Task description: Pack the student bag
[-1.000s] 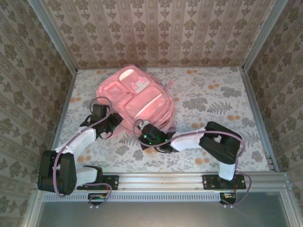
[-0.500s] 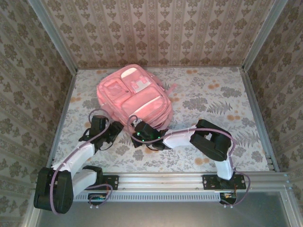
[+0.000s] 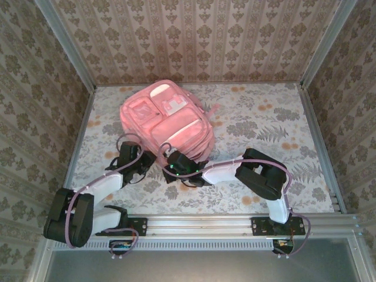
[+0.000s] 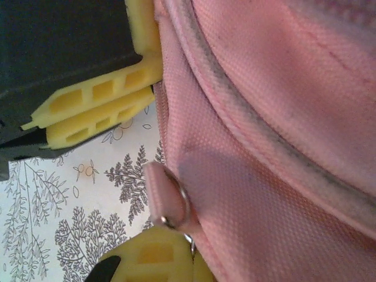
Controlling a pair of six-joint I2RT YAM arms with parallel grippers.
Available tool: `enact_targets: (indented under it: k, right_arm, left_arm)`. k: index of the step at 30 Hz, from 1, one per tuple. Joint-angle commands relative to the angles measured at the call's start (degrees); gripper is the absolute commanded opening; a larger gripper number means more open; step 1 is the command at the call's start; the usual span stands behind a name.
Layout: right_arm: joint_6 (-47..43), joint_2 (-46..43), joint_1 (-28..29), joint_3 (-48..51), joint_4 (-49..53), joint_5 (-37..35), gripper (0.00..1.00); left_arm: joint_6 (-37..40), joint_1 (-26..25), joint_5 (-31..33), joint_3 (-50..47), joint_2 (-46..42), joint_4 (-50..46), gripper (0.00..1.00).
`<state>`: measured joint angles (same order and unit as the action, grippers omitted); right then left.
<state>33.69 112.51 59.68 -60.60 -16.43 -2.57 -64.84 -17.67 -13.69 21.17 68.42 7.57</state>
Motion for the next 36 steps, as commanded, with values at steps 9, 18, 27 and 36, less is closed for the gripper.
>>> enact_targets:
  k: [9,18,27,36]
  right_arm:
    - [1.1,-2.6,0.3,4.9,2.9,-5.1,0.0]
    - [0.9,-6.7,0.3,9.5,2.3,-7.7,0.0]
    - [0.4,-9.5,-0.4,14.5,1.6,-8.3,0.0]
    - [-5.1,-10.1,-1.6,13.7,1.5,-0.6,0.0]
  left_arm:
    - [1.7,-0.2,2.7,2.3,-1.0,-0.4,0.05]
    - [2.1,-0.2,3.3,2.4,-1.4,-1.6,0.05]
    - [3.4,0.2,4.2,2.3,-3.1,-3.8,0.04]
    - [6.8,1.4,1.5,4.9,-3.3,-7.7,0.03]
